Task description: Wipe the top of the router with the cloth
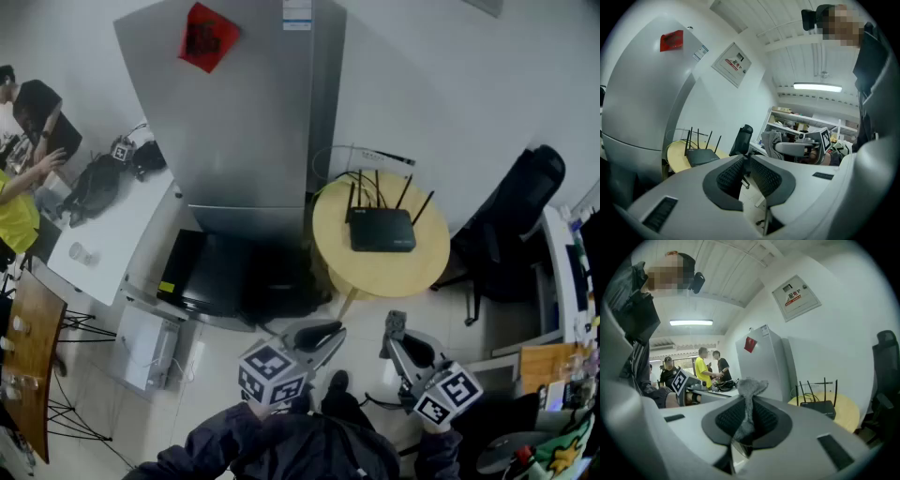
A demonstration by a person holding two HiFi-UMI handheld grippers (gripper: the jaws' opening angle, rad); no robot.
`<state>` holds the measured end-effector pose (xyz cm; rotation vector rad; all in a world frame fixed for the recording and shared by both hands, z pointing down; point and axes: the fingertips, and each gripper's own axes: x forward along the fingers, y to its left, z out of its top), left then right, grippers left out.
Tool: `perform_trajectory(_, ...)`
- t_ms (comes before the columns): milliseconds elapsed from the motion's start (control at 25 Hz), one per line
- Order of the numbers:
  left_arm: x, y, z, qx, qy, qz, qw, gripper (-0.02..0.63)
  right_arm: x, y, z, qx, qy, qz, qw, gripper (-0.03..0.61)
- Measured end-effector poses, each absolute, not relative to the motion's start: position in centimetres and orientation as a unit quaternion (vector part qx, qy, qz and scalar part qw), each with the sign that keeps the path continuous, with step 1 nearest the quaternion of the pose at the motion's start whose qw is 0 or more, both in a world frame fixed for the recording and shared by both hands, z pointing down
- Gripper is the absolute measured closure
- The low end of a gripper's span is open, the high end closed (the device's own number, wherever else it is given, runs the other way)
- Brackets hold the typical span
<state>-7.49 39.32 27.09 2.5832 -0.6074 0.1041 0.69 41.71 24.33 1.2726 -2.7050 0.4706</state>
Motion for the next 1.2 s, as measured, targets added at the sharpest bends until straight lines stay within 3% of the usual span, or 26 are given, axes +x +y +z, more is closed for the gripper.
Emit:
perform_trajectory(480, -2.6, 25.1, 30.8, 0.938, -0.248, 0.045, 0.237, 0.583, 5.7, 25.4, 29.1, 0.389, -0.905, 0.138, 0.102, 0.514)
perform_trajectory(880, 3.5, 7.4, 37.9, 0.913, -0.293, 0.067, 0.278, 0.583, 9.7, 4.3, 40.1, 0.324, -0.907, 0.177, 0.204, 0.514)
perform_trajectory(1200, 3.8, -0.4, 43.8, 0.905, -0.301, 0.077, 0.292, 0.583, 8.5, -6.0, 50.0, 0.285, -0.89, 0.176, 0.309, 0.514)
